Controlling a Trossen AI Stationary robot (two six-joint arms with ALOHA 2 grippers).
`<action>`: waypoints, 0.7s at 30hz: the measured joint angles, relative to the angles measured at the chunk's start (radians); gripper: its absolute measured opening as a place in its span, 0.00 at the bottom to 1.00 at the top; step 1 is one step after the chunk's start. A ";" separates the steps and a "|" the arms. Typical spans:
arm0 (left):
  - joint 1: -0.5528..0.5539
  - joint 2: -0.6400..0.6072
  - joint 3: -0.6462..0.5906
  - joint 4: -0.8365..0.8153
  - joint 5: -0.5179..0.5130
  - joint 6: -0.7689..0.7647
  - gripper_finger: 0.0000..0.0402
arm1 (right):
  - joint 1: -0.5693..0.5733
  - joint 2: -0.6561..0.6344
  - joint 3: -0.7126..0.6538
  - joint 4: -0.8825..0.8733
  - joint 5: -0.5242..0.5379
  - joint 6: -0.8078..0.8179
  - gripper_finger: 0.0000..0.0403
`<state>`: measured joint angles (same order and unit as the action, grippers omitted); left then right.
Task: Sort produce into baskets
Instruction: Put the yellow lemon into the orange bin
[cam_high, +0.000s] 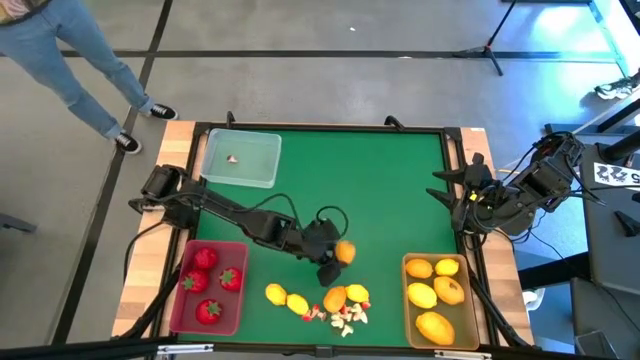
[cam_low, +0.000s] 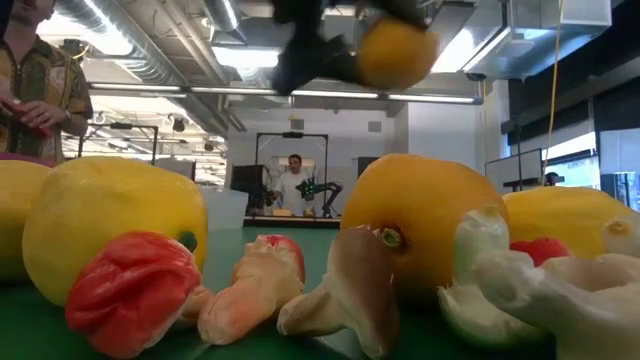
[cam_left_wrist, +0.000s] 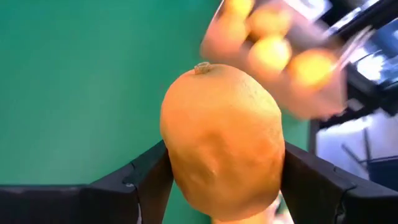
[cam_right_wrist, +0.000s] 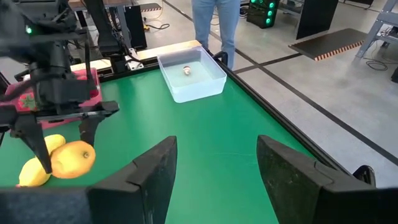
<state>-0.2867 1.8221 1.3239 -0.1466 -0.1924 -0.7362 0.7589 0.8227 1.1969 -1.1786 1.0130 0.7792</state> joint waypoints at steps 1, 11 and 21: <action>0.004 0.000 0.000 0.045 -0.012 0.030 0.62 | 0.000 0.000 0.000 0.000 0.000 0.000 0.55; 0.031 0.028 0.002 0.330 -0.079 0.194 0.62 | 0.000 0.000 0.000 0.002 0.004 0.000 0.55; 0.040 0.174 0.096 0.486 -0.079 0.273 0.62 | 0.000 0.000 0.000 0.002 0.005 0.000 0.55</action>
<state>-0.2464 1.9957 1.4201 0.3392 -0.2710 -0.4636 0.7586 0.8230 1.1969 -1.1762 1.0184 0.7795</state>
